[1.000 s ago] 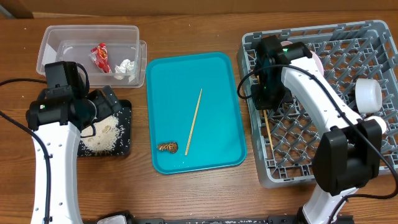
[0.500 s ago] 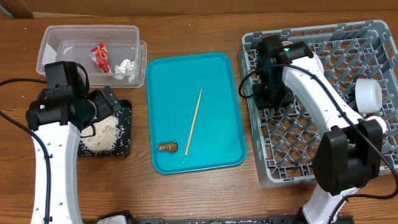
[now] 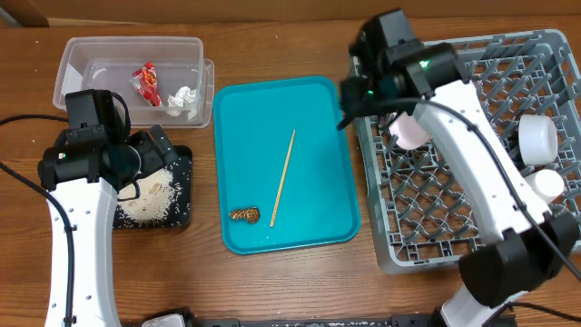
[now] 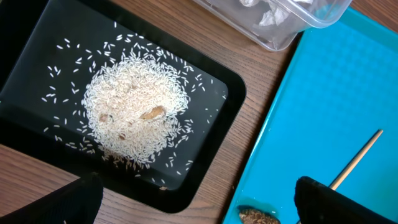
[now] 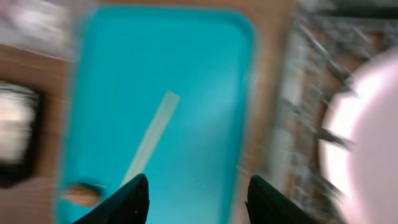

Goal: Sort waste into correct bins and load items into the dishwasher
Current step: 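Grasp the second chopstick on the teal tray with the right gripper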

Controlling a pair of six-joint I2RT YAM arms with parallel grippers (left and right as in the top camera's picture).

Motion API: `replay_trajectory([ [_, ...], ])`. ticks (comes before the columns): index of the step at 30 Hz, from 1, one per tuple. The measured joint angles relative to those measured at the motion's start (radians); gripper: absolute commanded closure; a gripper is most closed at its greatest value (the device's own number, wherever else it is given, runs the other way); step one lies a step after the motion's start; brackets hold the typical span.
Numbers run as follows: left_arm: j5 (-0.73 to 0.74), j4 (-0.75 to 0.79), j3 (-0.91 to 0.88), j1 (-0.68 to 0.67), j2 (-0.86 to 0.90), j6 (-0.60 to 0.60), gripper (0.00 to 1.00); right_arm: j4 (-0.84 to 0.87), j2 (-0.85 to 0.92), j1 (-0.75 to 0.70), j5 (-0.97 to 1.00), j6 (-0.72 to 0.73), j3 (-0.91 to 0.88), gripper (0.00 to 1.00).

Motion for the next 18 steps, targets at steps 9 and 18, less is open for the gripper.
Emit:
replay_trajectory([
  [9, 0.000, 0.000, 0.000, 0.000, 0.000, 0.000, 0.00, 0.069, 0.143, 0.182, -0.093, 0.142, 0.000, 0.35],
  [18, 0.000, 0.000, 0.000, 0.000, 0.000, 0.000, 0.00, 0.031, 0.432, 0.314, -0.075, 0.333, -0.004, 0.37],
])
